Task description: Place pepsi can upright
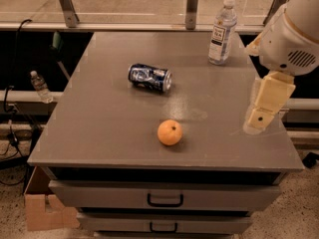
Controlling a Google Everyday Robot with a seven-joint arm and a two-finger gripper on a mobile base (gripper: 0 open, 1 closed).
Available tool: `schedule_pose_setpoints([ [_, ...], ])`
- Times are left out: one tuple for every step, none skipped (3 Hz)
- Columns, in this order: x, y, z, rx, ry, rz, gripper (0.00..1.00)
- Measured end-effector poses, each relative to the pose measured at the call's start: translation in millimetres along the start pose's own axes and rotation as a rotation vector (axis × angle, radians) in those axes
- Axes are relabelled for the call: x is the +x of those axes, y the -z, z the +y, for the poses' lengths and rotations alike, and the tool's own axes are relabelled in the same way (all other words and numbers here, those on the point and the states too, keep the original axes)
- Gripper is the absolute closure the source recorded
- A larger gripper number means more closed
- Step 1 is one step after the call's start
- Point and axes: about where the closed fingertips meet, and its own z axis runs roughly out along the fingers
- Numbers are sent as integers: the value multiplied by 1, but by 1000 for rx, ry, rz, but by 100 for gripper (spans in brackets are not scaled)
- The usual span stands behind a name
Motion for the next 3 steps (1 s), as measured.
schedule_pose_setpoints([
  [-55, -47, -8, -20, 46, -27, 0],
  [-105, -90, -31, -30, 57, -46, 0],
  [-134, -121, -61, -48, 26, -64, 0],
])
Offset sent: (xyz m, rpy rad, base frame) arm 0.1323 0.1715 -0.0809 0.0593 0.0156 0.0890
